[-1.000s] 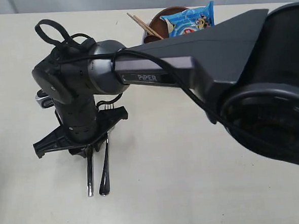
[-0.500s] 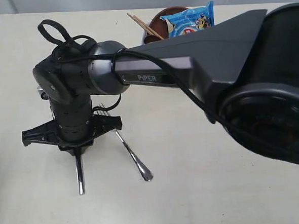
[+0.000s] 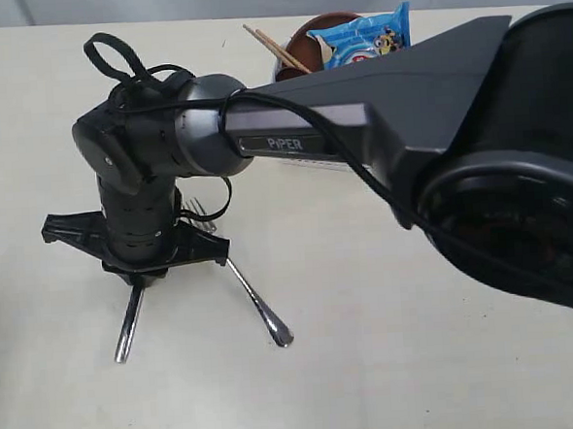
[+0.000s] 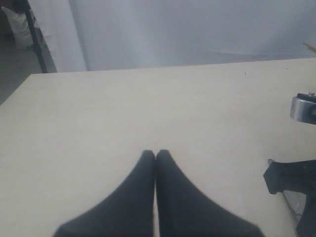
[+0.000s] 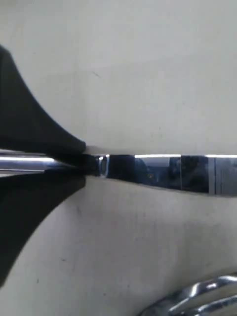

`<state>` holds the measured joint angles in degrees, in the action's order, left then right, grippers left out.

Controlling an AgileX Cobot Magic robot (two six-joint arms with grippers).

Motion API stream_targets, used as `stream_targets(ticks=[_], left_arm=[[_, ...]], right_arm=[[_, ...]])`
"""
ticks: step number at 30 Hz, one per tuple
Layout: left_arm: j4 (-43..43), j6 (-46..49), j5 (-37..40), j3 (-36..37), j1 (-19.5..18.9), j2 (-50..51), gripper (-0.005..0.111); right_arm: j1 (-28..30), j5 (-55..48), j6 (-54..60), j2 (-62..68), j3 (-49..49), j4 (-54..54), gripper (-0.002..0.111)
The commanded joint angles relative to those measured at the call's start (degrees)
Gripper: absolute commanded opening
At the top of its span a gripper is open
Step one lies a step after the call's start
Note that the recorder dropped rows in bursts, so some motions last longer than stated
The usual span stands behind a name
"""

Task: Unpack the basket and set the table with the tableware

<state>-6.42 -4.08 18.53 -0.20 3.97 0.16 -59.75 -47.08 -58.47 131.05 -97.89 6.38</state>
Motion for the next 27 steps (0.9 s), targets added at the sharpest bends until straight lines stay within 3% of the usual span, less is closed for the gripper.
stream_targets(ticks=[1, 10, 12, 18, 27], left_arm=[[0.22, 0.19, -0.03, 0.20, -0.11, -0.16, 0.000], [0.22, 0.19, -0.03, 0.20, -0.11, -0.16, 0.000], [0.22, 0.19, -0.03, 0.20, -0.11, -0.16, 0.000], [0.22, 0.19, -0.03, 0.20, -0.11, -0.16, 0.000], [0.22, 0.19, -0.03, 0.20, -0.11, -0.16, 0.000]], right_arm=[[0.25, -1.72, -0.73, -0.01, -0.04, 0.14, 0.000], [0.36, -2.94, 1.85, -0.01, -0.04, 1.26, 0.000], [0.36, -2.45, 2.53, -0.01, -0.04, 1.26, 0.008], [0.36, -3.10, 4.78, -0.14, -0.04, 1.26, 0.046], [3.66, -6.86, 14.02, -6.22, -0.04, 1.02, 0.048]])
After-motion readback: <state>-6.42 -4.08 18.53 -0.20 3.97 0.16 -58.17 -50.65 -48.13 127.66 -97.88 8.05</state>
